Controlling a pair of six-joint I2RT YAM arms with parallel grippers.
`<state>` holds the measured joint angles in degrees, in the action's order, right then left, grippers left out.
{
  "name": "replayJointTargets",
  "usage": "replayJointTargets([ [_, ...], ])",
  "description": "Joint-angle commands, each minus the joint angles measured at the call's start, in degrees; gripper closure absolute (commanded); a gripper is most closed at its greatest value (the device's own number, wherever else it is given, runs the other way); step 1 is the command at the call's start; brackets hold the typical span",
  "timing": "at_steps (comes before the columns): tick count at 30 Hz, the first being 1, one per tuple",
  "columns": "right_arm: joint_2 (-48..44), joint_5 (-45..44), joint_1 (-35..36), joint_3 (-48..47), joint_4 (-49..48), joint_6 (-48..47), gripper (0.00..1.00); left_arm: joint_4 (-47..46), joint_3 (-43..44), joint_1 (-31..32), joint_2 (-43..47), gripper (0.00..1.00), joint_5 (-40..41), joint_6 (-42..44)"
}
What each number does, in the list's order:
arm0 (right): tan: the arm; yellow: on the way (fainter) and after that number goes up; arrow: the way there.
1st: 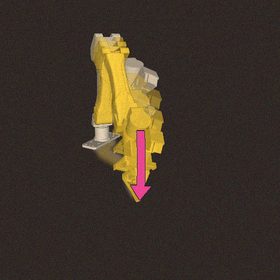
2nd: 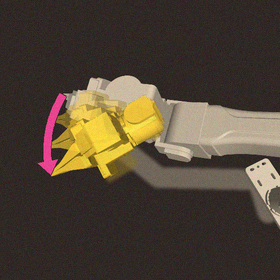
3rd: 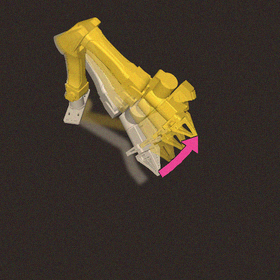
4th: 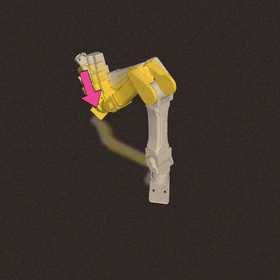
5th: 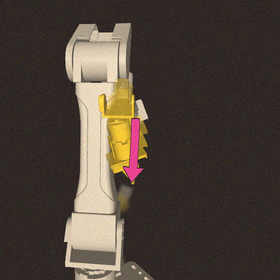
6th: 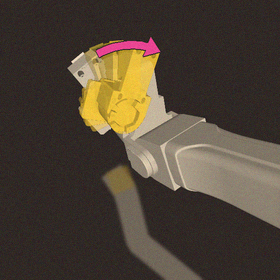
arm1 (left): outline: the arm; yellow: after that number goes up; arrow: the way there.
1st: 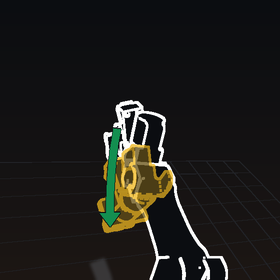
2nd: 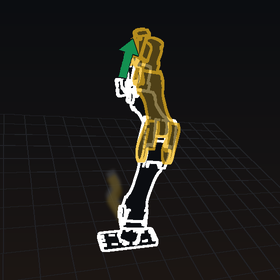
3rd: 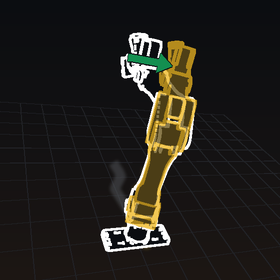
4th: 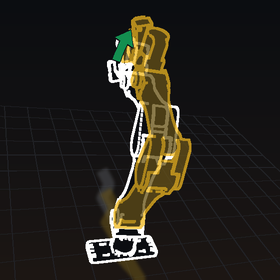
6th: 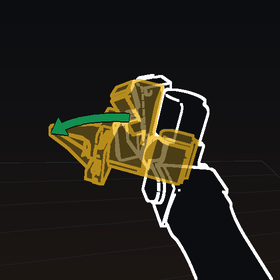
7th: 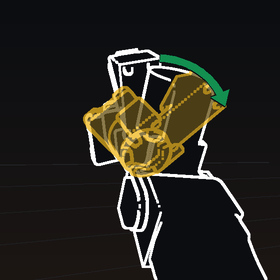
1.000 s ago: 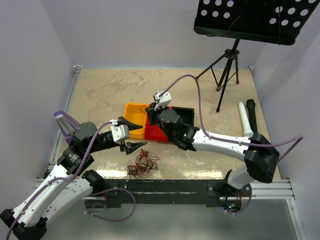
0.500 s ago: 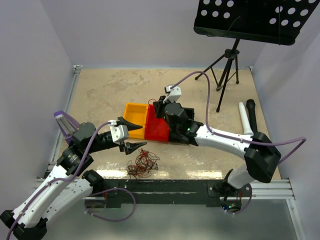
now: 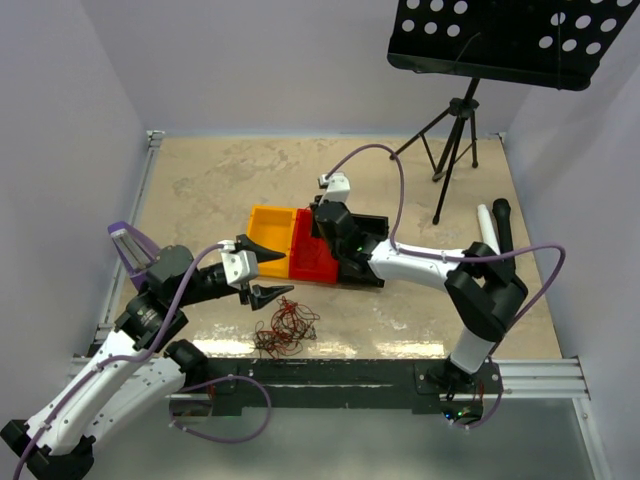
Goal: Untangle the cables
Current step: Place the cable in the bin.
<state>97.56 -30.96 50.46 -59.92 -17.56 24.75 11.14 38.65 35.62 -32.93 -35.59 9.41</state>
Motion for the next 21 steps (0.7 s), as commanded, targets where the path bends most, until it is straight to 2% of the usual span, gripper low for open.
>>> replayJointTargets([
  [1, 1.5, -2.2, -0.1, -4.4, -1.9, -1.0, 1.00, -2.5, -0.2, -0.5, 0.3, 0.32, -0.7, -1.3],
  [13, 7.6, -1.1, 0.2, -3.4, 1.7, 4.7, 1.00, -3.1, -0.4, -0.5, 0.2, 0.32, -0.9, -1.5],
  [21, 13.3, -1.2, 0.2, -7.2, 4.5, 7.6, 1.00, -2.8, 0.0, -0.5, 0.2, 0.32, -0.9, -1.6],
])
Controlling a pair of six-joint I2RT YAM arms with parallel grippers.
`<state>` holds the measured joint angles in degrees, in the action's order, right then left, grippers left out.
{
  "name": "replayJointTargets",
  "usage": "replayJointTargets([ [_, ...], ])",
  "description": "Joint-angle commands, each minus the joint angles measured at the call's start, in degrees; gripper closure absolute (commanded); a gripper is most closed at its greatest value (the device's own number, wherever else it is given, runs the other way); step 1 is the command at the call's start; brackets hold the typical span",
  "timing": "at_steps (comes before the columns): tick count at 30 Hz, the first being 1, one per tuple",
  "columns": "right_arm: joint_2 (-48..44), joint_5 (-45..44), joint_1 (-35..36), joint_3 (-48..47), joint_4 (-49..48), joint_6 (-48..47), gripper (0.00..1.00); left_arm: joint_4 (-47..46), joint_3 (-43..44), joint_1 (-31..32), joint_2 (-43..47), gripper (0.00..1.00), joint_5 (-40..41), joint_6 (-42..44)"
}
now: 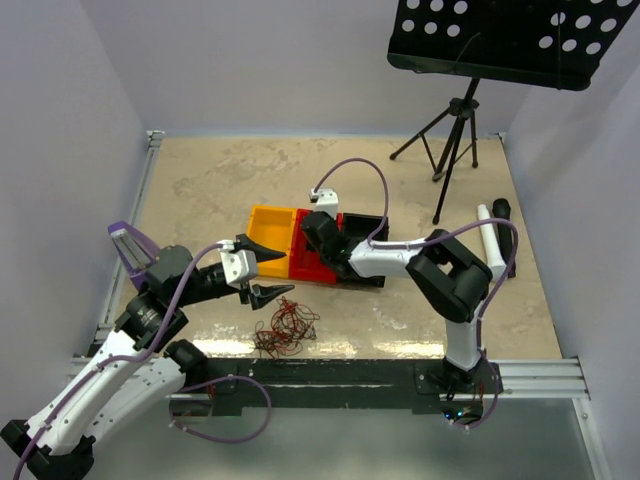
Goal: Untangle the cables
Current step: Place the cable in the bin.
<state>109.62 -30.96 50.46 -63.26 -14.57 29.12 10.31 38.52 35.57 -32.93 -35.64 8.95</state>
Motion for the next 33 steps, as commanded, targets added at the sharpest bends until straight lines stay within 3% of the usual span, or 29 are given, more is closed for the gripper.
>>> replayJointTargets([
  [1, 1.8, -1.2, 0.2, -4.5, 2.0, 3.9, 1.00, -1.9, 0.1, -0.5, 0.2, 0.32, -0.8, -1.0],
  [10, 1.2, -1.6, 0.6, -6.3, 5.9, 5.6, 1.00, -1.8, 0.5, -0.5, 0.1, 0.32, -0.7, -0.4],
  [15, -4.9, -3.0, 0.6, -7.4, 8.9, 4.7, 0.73, -2.0, 0.9, -0.4, 0.1, 0.32, -0.5, -0.3],
  [21, -10.2, -2.4, 0.6, -5.9, 10.5, 4.5, 0.53, -1.3, 1.6, -0.5, 0.3, 0.32, -0.5, -0.2],
  [28, -14.8, -2.5, 0.8, -6.0, 10.3, 3.3, 0.52, -1.1, 2.0, -0.5, 0.1, 0.32, -0.3, -0.1],
  [33, -9.1, -5.6, -0.1, -11.7, 10.7, 0.1, 0.52, -1.3, 2.2, -0.4, -0.2, 0.32, -0.6, -0.1],
])
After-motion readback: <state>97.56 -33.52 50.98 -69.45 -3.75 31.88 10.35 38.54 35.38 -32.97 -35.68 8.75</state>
